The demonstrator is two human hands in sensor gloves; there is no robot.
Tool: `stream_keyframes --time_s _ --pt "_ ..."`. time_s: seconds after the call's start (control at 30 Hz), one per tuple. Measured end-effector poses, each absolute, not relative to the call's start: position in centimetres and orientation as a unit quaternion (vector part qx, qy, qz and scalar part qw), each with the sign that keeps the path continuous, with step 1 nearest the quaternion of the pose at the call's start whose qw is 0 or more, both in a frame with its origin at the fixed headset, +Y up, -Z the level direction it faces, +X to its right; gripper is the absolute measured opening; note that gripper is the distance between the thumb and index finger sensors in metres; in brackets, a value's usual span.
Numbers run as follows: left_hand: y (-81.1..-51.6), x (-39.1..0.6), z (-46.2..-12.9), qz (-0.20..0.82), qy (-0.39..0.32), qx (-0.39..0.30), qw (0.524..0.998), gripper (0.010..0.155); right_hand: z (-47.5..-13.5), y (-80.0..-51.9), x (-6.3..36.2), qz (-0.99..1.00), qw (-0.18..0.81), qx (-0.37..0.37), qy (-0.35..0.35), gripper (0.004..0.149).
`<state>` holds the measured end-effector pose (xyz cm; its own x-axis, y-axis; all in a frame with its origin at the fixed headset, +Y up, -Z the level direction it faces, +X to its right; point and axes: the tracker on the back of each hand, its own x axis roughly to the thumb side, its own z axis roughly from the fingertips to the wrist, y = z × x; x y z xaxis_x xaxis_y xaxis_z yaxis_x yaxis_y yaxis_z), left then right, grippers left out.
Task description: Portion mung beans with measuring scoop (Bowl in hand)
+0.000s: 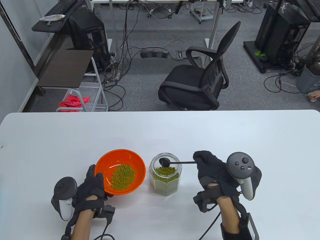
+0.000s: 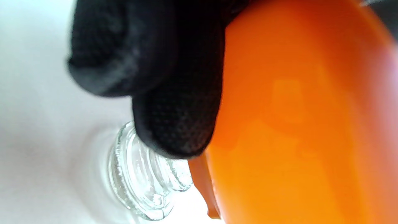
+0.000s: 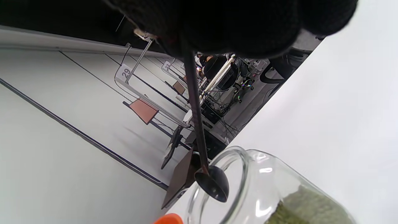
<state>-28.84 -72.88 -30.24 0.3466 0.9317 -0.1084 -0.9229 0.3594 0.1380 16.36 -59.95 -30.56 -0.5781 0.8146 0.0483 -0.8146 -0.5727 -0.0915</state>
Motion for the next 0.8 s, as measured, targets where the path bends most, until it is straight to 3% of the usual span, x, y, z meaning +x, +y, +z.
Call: stream_keyframes --time_s 0.53,0.8 --pt "-73.0 -29.0 -30.2 0.573 0.081 0.023 0.815 0.066 -30.1 -60.9 8.8 0.973 0.207 0.013 -0.102 0.039" --pt "-73.0 -29.0 -30.2 0.574 0.084 0.022 0.814 0.066 -31.9 -60.8 5.9 0.992 0.115 0.032 -0.045 0.038"
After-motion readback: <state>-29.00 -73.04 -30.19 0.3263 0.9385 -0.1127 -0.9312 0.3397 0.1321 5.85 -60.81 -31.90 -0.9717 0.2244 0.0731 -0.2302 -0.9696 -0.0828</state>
